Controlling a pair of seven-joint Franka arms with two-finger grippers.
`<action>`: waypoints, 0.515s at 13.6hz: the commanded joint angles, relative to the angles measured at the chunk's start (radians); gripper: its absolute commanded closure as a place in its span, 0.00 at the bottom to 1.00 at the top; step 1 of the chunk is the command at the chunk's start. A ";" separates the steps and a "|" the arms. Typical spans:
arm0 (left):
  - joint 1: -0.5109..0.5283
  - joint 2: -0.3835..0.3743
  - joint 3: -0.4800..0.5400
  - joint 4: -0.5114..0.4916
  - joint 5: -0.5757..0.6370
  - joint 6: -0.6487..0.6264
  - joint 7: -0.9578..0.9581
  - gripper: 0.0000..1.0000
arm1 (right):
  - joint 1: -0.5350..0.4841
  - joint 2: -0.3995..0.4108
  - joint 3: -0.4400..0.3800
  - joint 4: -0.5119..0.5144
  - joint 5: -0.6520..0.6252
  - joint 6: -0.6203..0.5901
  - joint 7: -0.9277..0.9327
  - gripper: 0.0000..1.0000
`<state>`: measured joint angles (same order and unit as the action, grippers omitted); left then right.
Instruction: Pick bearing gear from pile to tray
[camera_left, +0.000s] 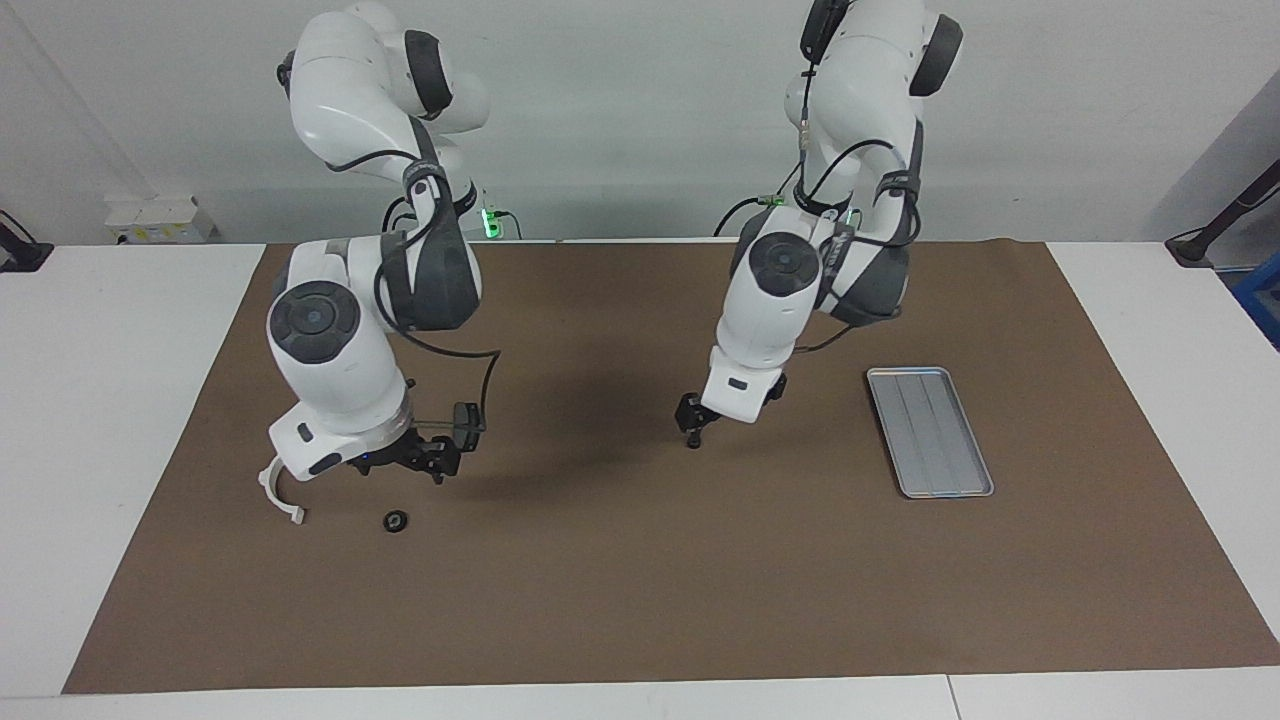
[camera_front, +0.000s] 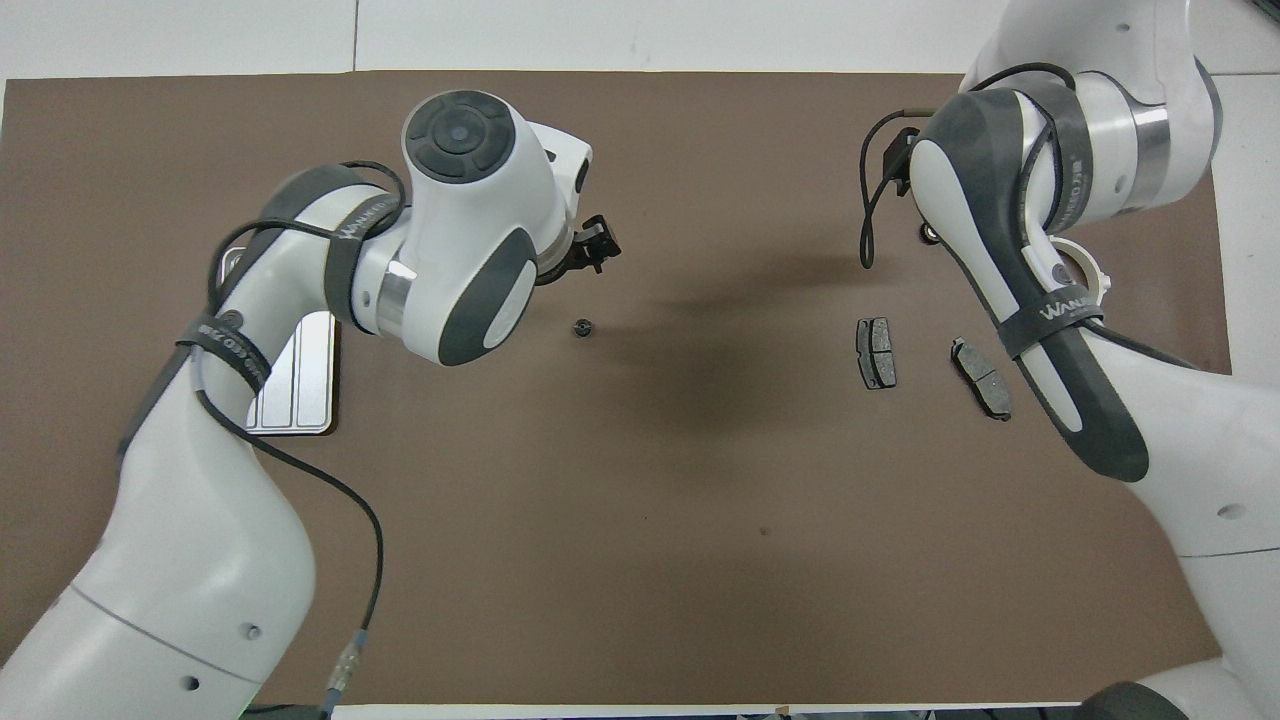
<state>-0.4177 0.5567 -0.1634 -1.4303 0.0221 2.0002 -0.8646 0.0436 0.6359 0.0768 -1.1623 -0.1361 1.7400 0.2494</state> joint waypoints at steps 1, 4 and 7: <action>-0.001 -0.015 0.019 -0.105 0.034 0.101 -0.013 0.00 | -0.060 -0.091 0.012 -0.233 0.004 0.174 -0.050 0.00; -0.015 -0.011 0.019 -0.133 0.039 0.118 -0.042 0.00 | -0.080 -0.065 0.012 -0.274 0.006 0.251 -0.048 0.00; -0.049 0.017 0.022 -0.124 0.053 0.097 -0.091 0.00 | -0.093 -0.038 0.012 -0.274 0.006 0.274 -0.041 0.00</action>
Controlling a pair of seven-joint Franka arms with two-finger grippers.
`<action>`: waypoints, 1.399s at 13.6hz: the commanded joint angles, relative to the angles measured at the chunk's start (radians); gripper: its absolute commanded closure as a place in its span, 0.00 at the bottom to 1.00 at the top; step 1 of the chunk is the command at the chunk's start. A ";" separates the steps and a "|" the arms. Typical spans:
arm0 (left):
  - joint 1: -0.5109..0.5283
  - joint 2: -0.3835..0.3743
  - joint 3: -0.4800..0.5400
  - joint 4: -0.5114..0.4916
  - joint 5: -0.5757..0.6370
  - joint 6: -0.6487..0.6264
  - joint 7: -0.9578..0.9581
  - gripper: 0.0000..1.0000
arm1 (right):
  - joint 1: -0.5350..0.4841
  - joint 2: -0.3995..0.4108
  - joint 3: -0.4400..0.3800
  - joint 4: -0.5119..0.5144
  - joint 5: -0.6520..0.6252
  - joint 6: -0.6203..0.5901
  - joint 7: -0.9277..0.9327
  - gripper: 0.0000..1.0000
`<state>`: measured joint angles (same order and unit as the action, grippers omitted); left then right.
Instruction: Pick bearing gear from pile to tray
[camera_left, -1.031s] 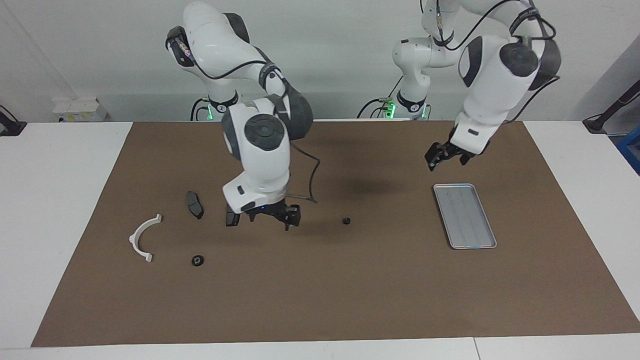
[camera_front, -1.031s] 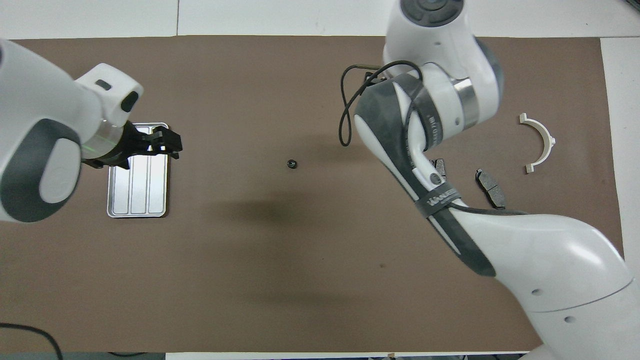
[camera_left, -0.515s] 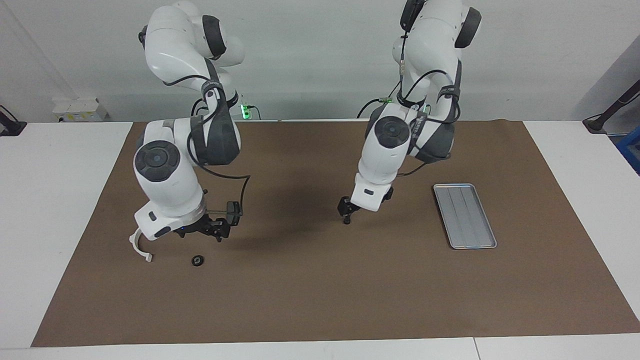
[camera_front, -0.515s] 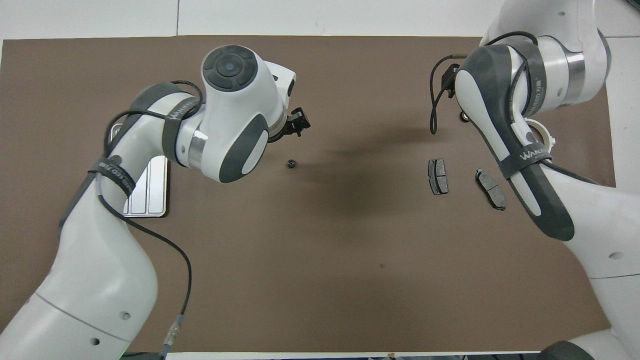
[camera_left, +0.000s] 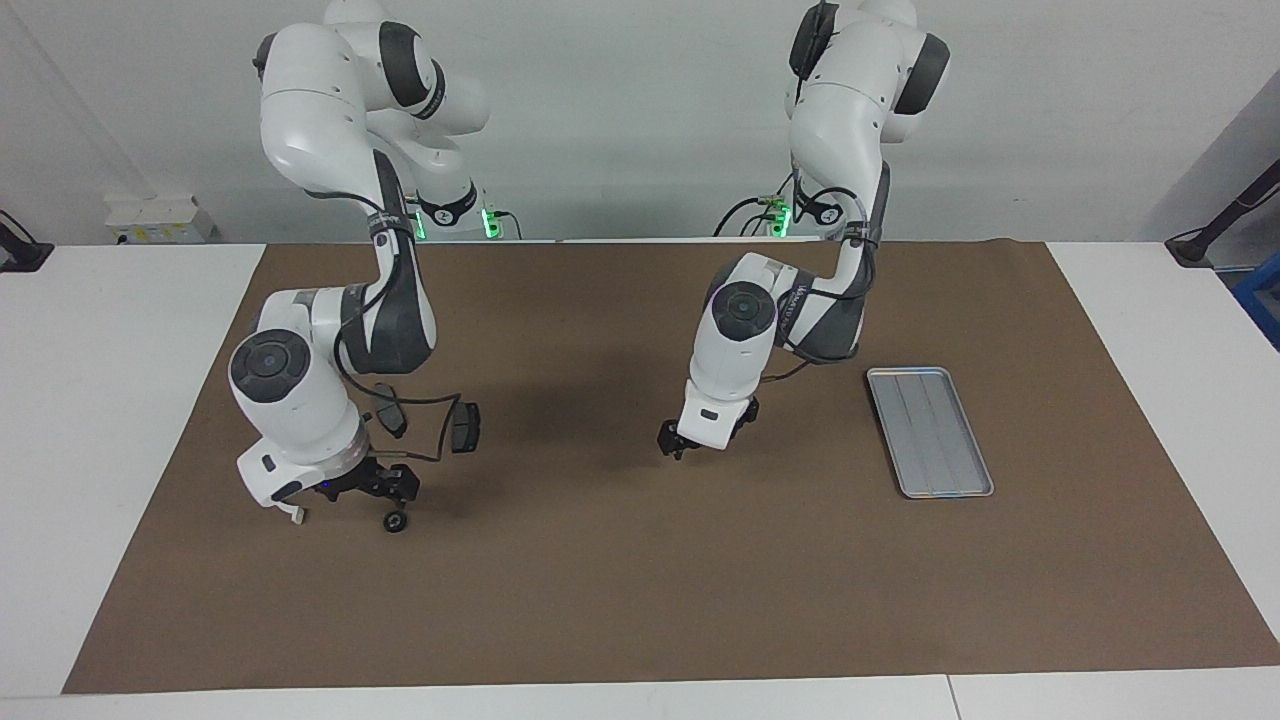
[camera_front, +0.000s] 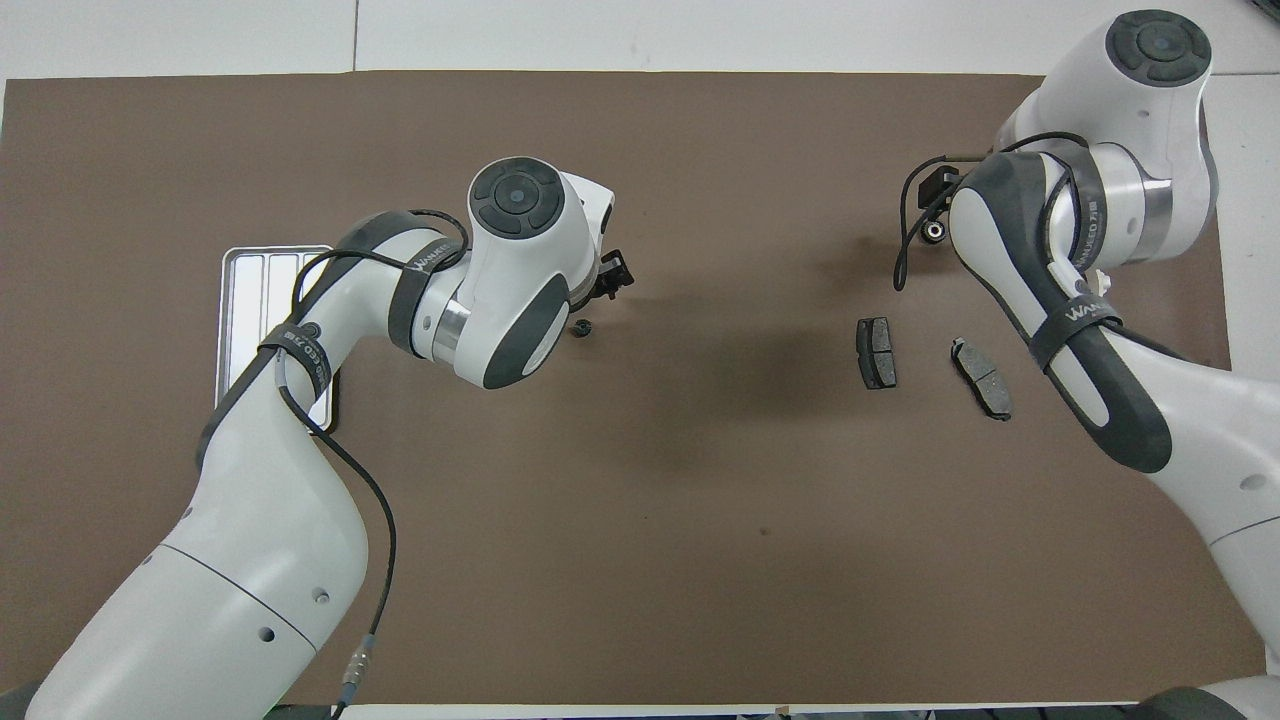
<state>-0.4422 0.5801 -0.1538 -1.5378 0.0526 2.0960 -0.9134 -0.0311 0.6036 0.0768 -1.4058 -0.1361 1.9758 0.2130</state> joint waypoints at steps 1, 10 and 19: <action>-0.026 -0.006 0.014 -0.016 0.026 0.012 -0.057 0.00 | -0.018 0.005 0.012 -0.030 0.006 0.046 -0.001 0.00; -0.013 -0.008 0.016 -0.081 0.038 0.095 -0.058 0.16 | -0.015 0.042 0.012 -0.096 0.007 0.178 0.055 0.00; -0.030 -0.013 0.017 -0.070 0.038 0.014 -0.068 0.89 | -0.016 0.030 0.011 -0.174 0.003 0.268 0.055 0.16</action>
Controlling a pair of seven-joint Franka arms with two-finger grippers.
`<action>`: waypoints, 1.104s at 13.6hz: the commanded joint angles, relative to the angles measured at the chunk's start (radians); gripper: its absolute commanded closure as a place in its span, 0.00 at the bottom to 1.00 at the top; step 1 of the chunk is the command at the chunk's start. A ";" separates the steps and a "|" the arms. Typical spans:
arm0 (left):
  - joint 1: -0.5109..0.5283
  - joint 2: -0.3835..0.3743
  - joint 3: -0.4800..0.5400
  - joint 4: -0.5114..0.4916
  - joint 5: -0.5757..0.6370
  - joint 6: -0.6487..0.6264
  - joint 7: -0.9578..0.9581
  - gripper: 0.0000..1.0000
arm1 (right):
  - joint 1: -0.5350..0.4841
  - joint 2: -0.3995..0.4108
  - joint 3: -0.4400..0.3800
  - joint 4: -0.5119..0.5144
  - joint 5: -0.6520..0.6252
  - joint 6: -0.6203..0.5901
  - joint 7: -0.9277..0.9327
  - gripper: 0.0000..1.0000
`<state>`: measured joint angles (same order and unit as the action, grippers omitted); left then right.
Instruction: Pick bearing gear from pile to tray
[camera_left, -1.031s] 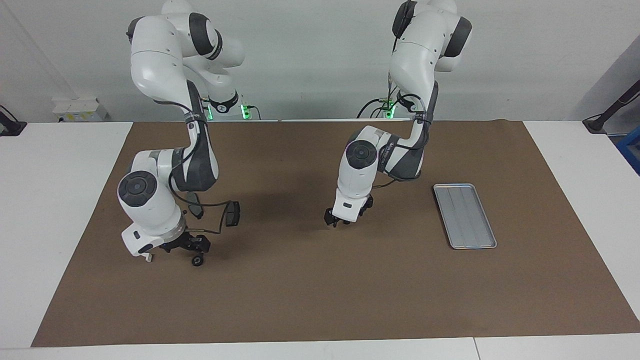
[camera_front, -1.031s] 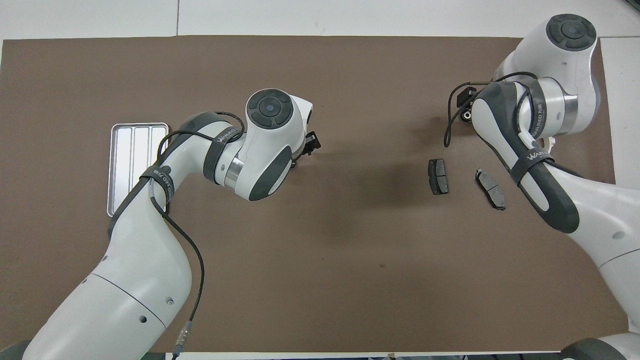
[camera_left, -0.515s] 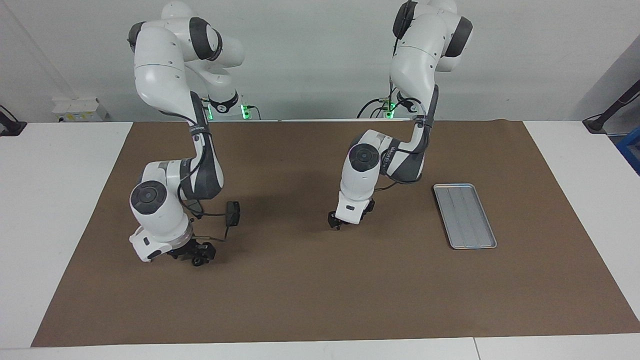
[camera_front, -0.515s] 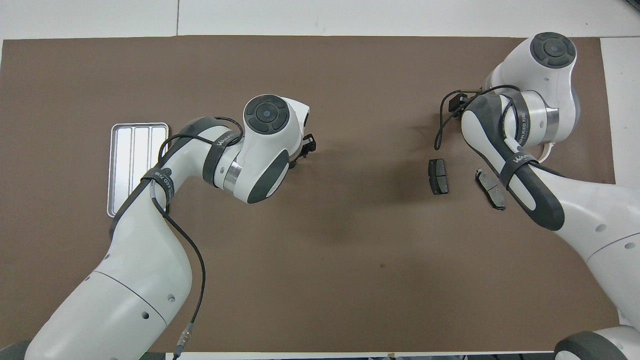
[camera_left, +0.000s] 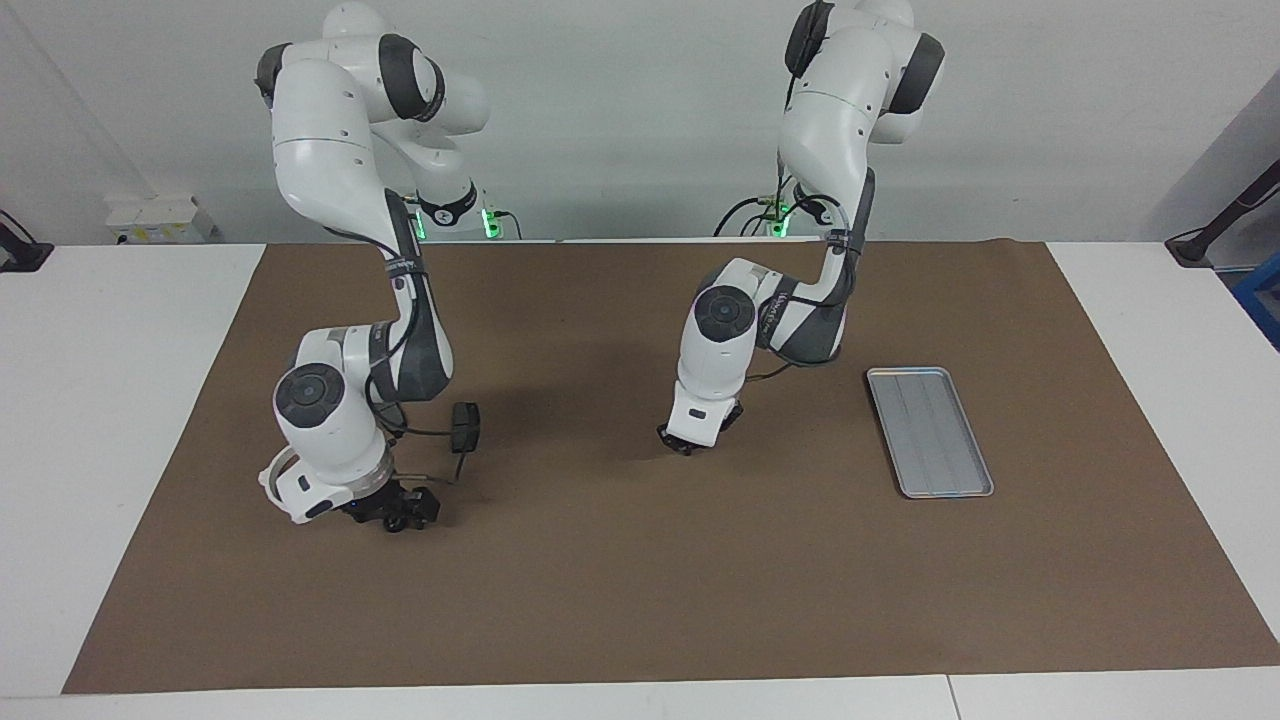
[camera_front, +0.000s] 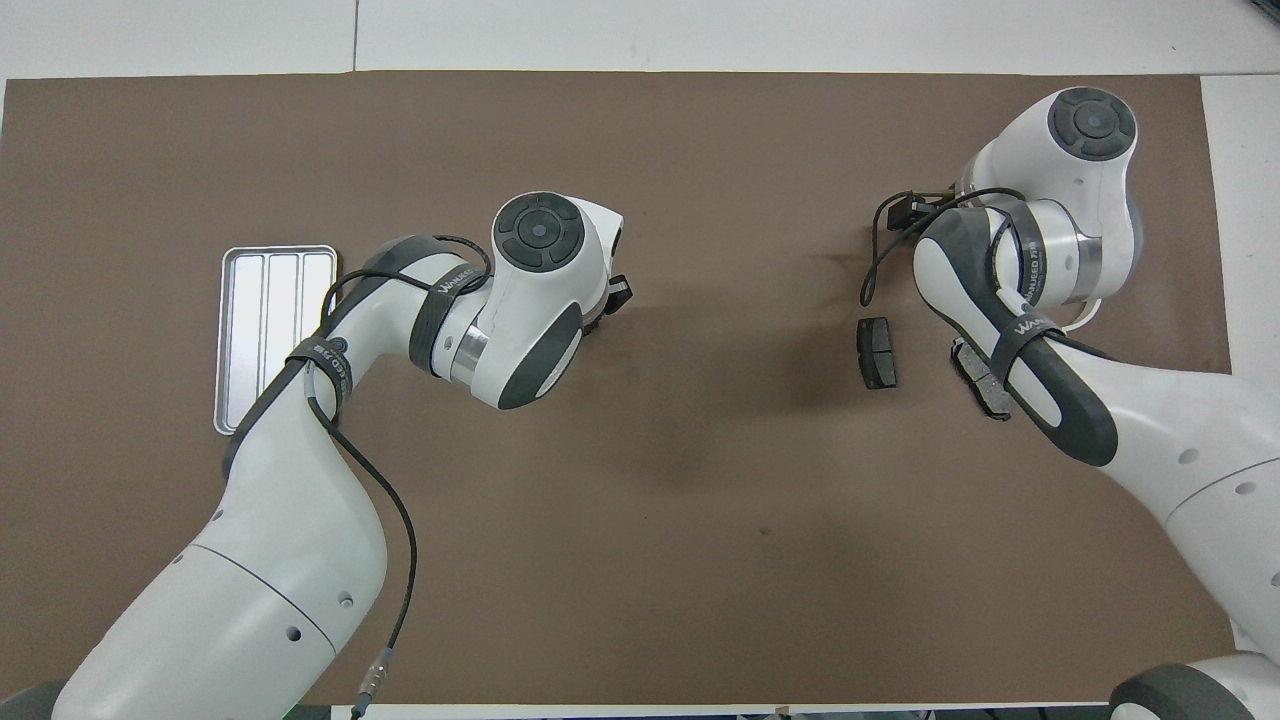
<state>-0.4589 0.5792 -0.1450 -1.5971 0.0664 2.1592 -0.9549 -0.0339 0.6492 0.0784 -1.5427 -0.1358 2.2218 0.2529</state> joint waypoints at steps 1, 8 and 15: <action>-0.007 -0.019 0.013 0.008 0.026 -0.099 -0.024 0.90 | -0.014 -0.016 0.009 -0.034 0.002 0.021 0.016 0.24; 0.299 -0.373 0.012 -0.254 0.027 -0.263 0.495 0.89 | -0.018 -0.016 0.011 -0.031 0.007 0.022 0.012 0.72; 0.594 -0.455 0.010 -0.536 0.015 0.089 0.910 0.89 | -0.008 -0.019 0.009 -0.008 -0.001 -0.005 0.009 1.00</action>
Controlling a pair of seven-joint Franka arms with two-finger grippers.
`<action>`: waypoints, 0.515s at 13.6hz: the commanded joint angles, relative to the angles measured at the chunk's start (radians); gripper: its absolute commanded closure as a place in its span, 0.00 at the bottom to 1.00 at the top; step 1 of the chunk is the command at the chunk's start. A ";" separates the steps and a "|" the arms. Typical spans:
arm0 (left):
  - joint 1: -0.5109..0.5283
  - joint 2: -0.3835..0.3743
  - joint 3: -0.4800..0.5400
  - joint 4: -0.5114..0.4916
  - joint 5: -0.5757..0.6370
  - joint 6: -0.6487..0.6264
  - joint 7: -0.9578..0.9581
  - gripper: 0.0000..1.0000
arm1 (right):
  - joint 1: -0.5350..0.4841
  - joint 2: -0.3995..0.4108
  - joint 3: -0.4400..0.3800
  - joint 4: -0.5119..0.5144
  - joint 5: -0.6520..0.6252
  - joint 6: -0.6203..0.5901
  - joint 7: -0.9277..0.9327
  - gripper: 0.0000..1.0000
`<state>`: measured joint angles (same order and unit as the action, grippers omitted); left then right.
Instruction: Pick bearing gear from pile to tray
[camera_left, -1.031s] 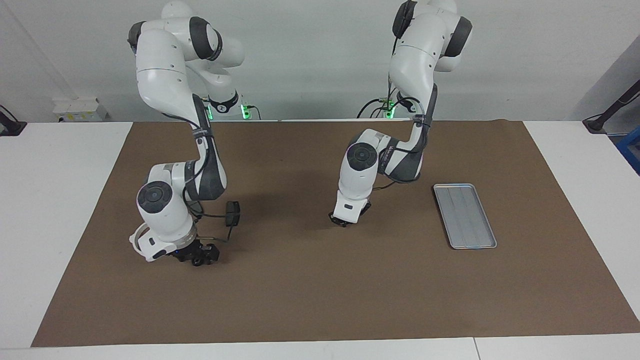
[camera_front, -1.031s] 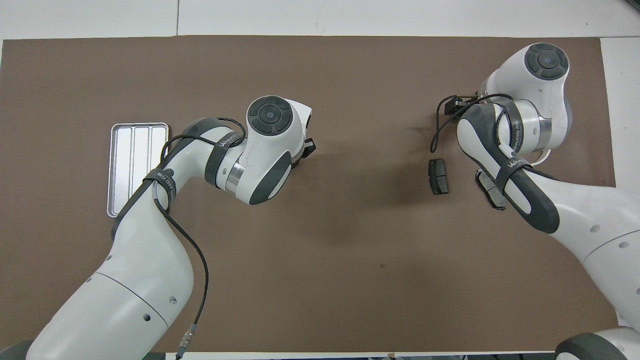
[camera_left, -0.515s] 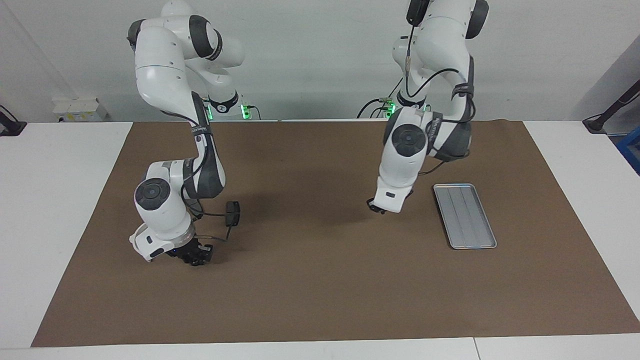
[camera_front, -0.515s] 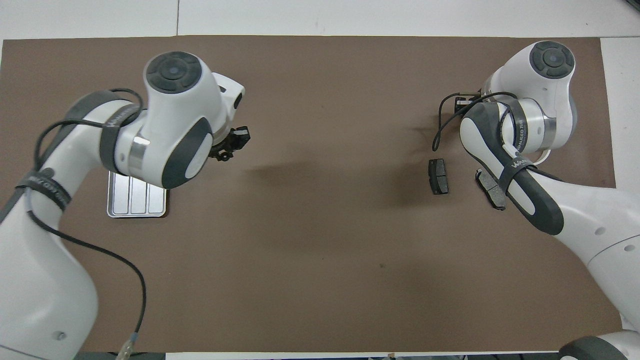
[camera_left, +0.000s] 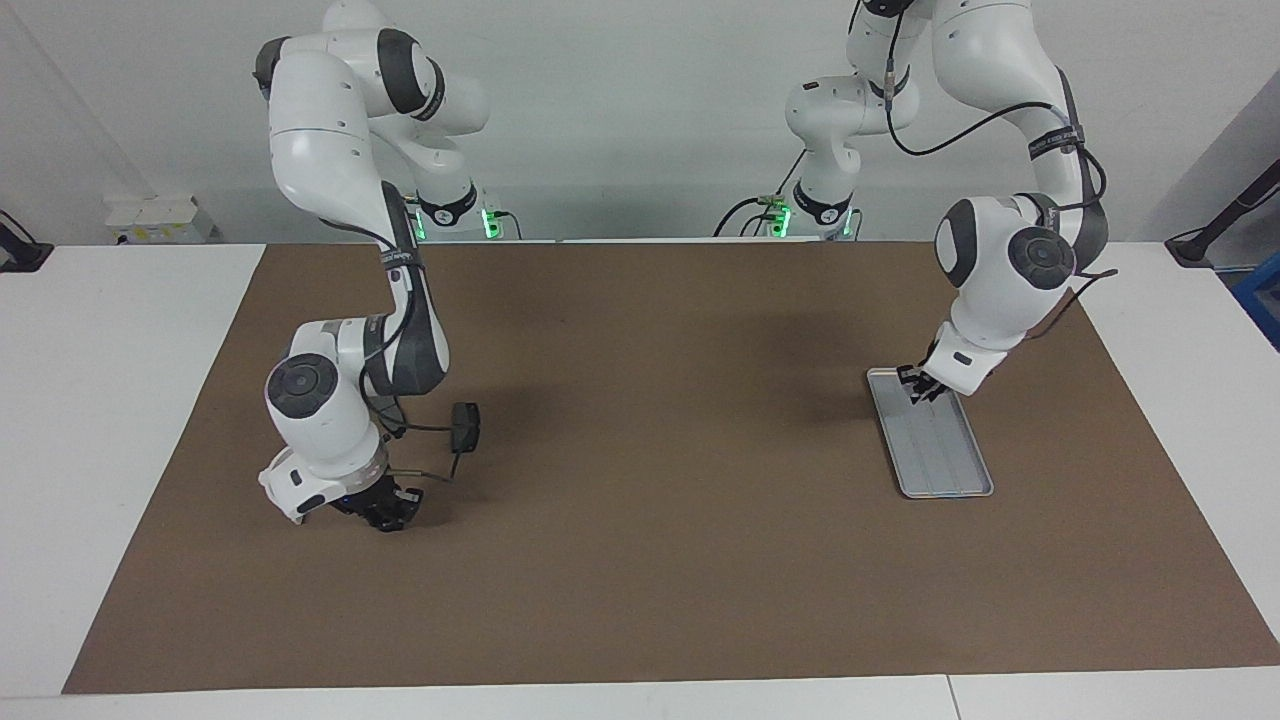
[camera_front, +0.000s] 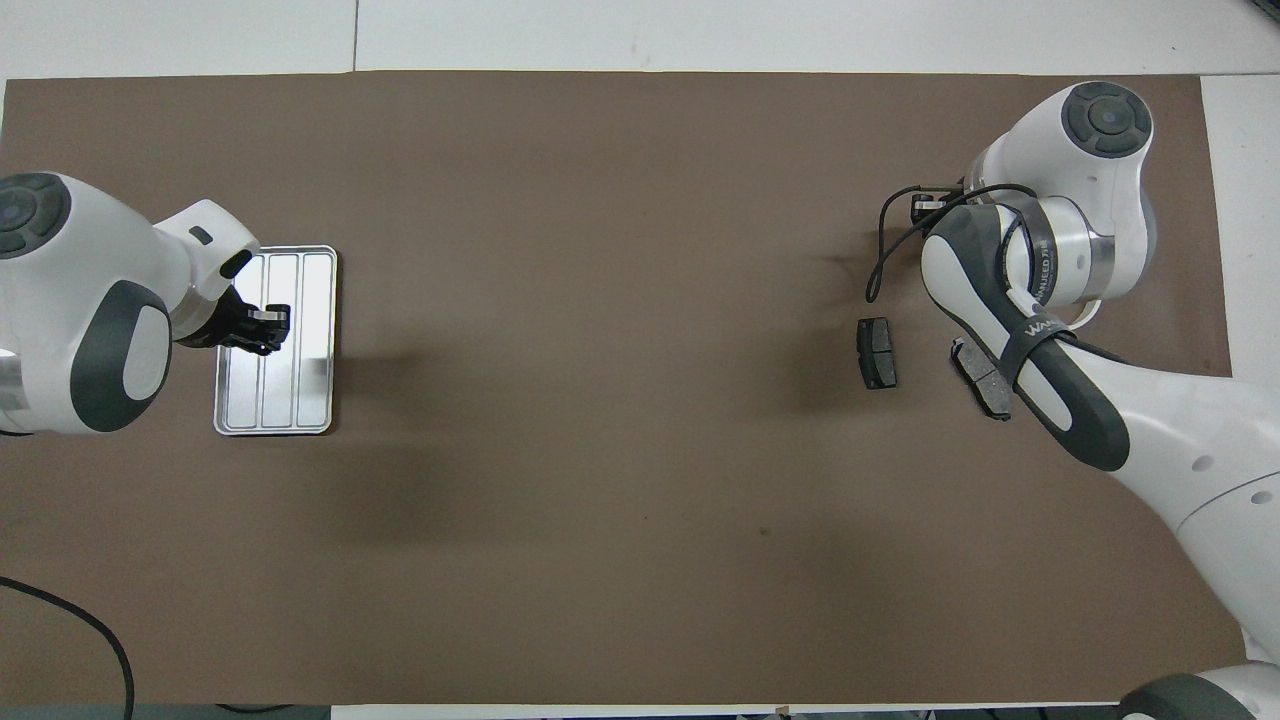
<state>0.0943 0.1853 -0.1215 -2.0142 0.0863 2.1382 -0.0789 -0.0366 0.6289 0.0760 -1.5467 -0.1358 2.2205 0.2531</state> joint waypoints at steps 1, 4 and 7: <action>0.045 -0.061 -0.013 -0.138 -0.008 0.141 0.034 0.89 | 0.001 -0.005 0.010 0.016 -0.001 -0.046 0.009 1.00; 0.053 -0.067 -0.013 -0.185 -0.052 0.189 0.031 0.88 | 0.052 -0.049 0.013 0.129 -0.027 -0.249 0.006 1.00; 0.051 -0.076 -0.013 -0.225 -0.083 0.224 0.027 0.88 | 0.177 -0.119 0.016 0.188 -0.012 -0.413 0.043 1.00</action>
<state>0.1377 0.1568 -0.1302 -2.1743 0.0280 2.3153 -0.0520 0.0658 0.5591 0.0897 -1.3838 -0.1430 1.8954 0.2540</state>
